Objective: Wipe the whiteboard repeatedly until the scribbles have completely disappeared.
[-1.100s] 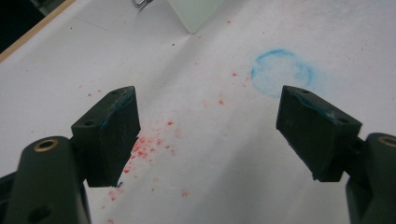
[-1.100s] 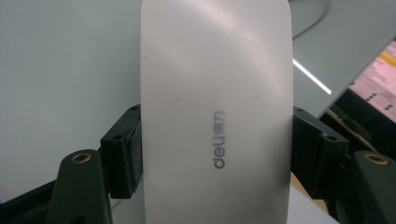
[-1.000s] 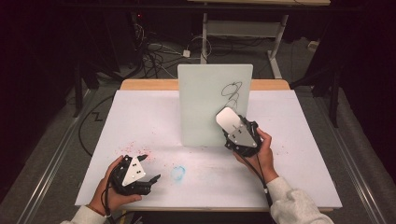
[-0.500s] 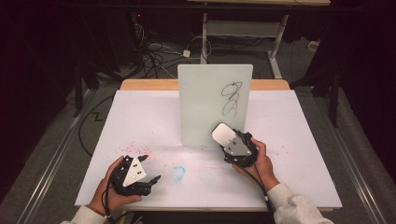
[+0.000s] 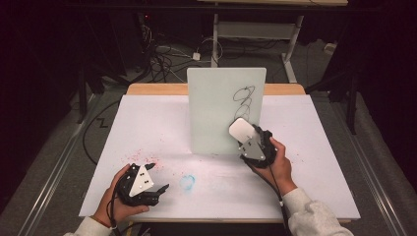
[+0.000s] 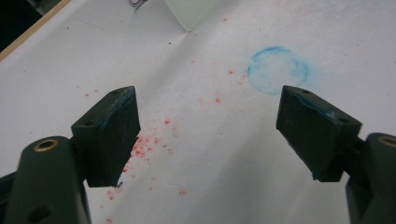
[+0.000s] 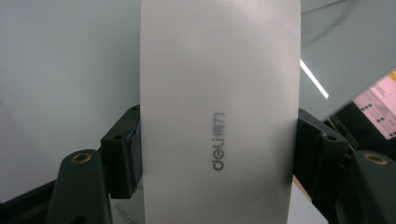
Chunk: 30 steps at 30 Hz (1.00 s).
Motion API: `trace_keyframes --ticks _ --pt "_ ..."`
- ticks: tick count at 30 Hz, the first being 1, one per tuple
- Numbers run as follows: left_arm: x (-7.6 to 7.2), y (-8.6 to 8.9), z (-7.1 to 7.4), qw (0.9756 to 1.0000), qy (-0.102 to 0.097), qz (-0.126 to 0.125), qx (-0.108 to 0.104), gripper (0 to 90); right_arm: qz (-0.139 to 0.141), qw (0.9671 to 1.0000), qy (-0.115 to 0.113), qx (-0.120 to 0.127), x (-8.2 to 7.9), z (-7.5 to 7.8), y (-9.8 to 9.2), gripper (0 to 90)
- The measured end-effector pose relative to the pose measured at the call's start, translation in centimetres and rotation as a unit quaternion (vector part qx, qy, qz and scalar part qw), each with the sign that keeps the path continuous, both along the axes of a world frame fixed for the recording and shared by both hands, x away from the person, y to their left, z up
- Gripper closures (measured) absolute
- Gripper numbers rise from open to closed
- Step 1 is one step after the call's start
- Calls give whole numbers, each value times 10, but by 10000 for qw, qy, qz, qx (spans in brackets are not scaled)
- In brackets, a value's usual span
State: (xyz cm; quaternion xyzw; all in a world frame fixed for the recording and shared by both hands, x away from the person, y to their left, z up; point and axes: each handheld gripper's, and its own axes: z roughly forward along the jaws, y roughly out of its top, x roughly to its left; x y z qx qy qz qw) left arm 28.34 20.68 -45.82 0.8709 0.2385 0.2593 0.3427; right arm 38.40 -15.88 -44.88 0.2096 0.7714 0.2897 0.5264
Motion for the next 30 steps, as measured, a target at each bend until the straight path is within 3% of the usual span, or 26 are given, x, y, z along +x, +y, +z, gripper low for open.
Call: trace_keyframes --ticks 3,6,9,11,13,15,18,21,24,25,30 --pt "0 0 0 10000 -1 12 -10 207 -244 9988 -222 356 6 17 -6 308" --pt "0 0 0 10000 5 -9 7 207 -210 9988 -139 420 8 22 -11 308" --pt "0 0 0 10000 5 -8 27 207 10 9999 -25 -169 3 9 -7 308" --pt "0 -1 0 10000 8 -8 30 207 212 9978 100 -614 -1 -3 -2 308" --pt "0 -1 0 10000 3 -8 26 207 426 9941 292 -954 -5 -14 1 308" --pt "0 -1 0 10000 10 -4 30 207 542 9879 333 -1412 -9 -23 4 308" --pt "0 -1 -1 10000 26 -8 39 207 595 9822 385 -1741 -12 -33 6 309" --pt "0 -1 -1 10000 19 -8 39 207 645 9824 385 -1708 -12 -33 2 309" --pt "0 0 0 10000 17 -1 29 207 543 9760 348 -2081 -13 -34 -2 309" --pt "0 0 0 10000 17 1 31 207 553 9752 339 -2117 -12 -34 -5 309" --pt "0 -1 0 10000 19 -13 39 207 458 9767 407 -2056 -11 -32 -15 309"
